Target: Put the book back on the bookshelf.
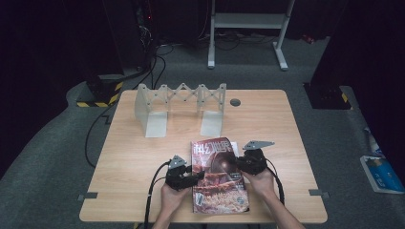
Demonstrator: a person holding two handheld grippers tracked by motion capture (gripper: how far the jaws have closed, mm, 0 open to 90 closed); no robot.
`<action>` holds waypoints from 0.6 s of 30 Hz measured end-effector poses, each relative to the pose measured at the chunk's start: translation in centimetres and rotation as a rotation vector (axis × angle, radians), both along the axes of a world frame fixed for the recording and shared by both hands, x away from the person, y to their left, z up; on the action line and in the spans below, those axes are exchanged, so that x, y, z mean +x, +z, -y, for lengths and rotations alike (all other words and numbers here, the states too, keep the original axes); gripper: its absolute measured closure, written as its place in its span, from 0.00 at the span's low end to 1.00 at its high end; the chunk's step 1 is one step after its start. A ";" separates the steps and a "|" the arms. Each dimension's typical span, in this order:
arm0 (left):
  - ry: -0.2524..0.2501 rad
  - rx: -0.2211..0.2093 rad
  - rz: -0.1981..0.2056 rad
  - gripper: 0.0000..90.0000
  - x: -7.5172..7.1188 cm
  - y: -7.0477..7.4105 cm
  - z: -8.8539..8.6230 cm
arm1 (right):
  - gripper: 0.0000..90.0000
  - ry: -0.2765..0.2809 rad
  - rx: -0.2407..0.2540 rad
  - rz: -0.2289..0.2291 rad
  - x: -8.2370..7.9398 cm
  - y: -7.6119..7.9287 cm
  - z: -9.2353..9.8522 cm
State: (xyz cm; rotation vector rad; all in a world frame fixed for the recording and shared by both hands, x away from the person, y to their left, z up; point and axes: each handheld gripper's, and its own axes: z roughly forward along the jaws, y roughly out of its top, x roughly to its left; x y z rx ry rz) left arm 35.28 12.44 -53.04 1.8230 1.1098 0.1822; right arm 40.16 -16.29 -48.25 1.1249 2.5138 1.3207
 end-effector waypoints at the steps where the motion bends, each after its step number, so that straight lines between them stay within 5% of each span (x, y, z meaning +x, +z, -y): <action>1: 0.002 0.000 -0.001 0.54 0.0 0.0 0.0 | 0.98 -0.002 -0.001 -0.001 0.0 0.0 0.0; 18: 0.015 0.020 0.001 0.68 -0.1 -0.1 0.1 | 0.86 -0.073 -0.087 0.009 0.6 -1.2 -0.2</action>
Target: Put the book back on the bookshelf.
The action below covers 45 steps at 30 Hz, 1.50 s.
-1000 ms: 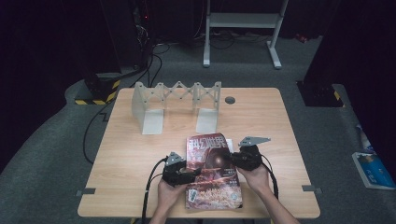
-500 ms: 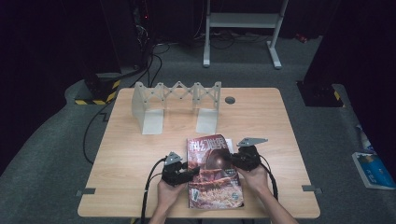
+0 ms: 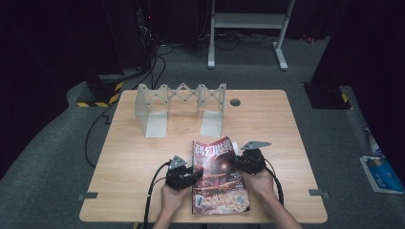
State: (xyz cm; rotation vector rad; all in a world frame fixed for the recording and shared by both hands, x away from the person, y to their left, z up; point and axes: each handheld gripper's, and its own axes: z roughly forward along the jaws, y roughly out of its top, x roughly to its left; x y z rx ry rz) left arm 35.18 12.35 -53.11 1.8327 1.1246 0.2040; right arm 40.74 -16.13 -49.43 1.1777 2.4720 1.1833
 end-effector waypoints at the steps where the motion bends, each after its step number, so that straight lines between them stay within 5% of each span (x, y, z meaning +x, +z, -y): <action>1: 0.000 0.000 0.000 0.68 0.0 0.0 0.0 | 0.85 -0.009 -0.003 -0.007 0.0 0.0 0.1; 8: 0.004 -0.009 -0.012 0.68 0.0 0.0 0.0 | 0.76 -0.076 0.004 -0.017 -0.2 -0.5 1.7; 15: 0.003 -0.015 -0.023 0.68 0.2 0.1 -0.2 | 0.78 -0.138 0.014 -0.006 -0.8 -0.3 3.4; 22: 0.011 -0.027 -0.034 0.68 0.2 0.1 -0.1 | 0.88 -0.181 -0.070 -0.019 -0.7 -1.4 3.7; 28: 0.011 -0.036 -0.050 0.67 0.3 0.2 -0.2 | 0.91 -0.170 -0.085 -0.022 -0.4 -2.0 3.0; 35: -0.005 0.011 -0.061 0.65 1.0 0.8 0.1 | 0.98 -0.129 -0.130 -0.005 -0.4 -1.9 2.1; 45: -0.026 0.013 -0.114 0.59 1.8 0.7 0.5 | 1.00 -0.103 -0.126 0.000 -0.3 -2.0 2.1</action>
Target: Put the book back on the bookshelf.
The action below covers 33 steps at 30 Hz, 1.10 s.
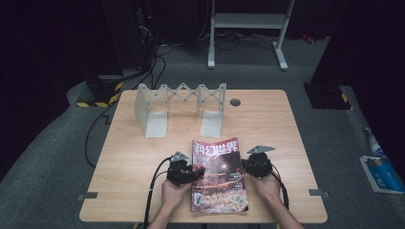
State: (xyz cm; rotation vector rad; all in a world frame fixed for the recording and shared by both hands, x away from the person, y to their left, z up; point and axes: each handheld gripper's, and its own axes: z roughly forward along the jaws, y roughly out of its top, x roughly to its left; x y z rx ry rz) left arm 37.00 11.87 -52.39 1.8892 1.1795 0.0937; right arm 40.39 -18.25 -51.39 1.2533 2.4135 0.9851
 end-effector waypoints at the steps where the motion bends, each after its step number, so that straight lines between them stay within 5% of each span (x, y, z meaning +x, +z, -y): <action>1: -0.010 0.008 0.001 0.59 0.2 0.1 0.1 | 1.00 -0.001 0.002 -0.002 0.0 0.0 0.0; 13: 0.006 -0.031 -0.035 0.54 0.9 0.1 0.2 | 1.00 0.020 0.037 0.000 0.2 -0.3 -0.1; 18: -0.031 0.013 -0.036 0.52 1.3 0.4 1.3 | 1.00 0.031 0.048 -0.003 0.2 -0.3 -0.6; 33: -0.045 0.027 -0.067 0.55 1.4 0.7 2.0 | 1.00 0.056 0.103 -0.018 0.5 -0.6 -1.7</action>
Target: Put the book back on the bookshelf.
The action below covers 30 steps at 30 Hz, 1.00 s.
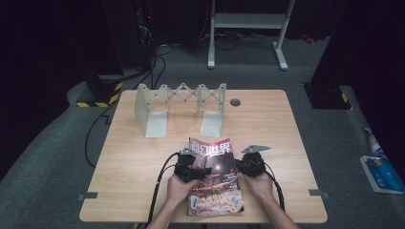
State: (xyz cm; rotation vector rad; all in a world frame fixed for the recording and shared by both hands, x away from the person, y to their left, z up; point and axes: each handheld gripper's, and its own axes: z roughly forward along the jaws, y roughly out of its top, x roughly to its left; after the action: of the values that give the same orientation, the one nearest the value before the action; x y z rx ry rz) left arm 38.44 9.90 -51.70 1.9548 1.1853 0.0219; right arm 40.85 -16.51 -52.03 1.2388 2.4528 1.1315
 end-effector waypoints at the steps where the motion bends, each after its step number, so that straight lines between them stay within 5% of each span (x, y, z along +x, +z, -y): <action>1: 0.001 0.009 -0.008 0.56 0.0 0.1 -0.1 | 1.00 0.001 0.001 0.001 0.0 0.0 0.0; 11: 0.035 0.014 -0.061 0.75 0.2 0.7 -0.2 | 1.00 -0.003 0.015 -0.007 0.1 -0.1 0.0; 17: 0.038 -0.035 -0.090 0.80 0.3 1.1 -0.6 | 0.97 -0.006 0.024 -0.006 -0.1 -0.1 0.2; 30: -0.006 -0.120 -0.057 0.89 -0.3 2.6 -0.7 | 0.88 -0.009 0.043 -0.001 -0.7 0.0 1.4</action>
State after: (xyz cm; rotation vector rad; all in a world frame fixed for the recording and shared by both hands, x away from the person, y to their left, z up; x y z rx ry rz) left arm 38.17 10.63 -49.08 1.8642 1.1905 -0.1066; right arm 40.16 -17.93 -52.01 1.2610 2.4336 1.1872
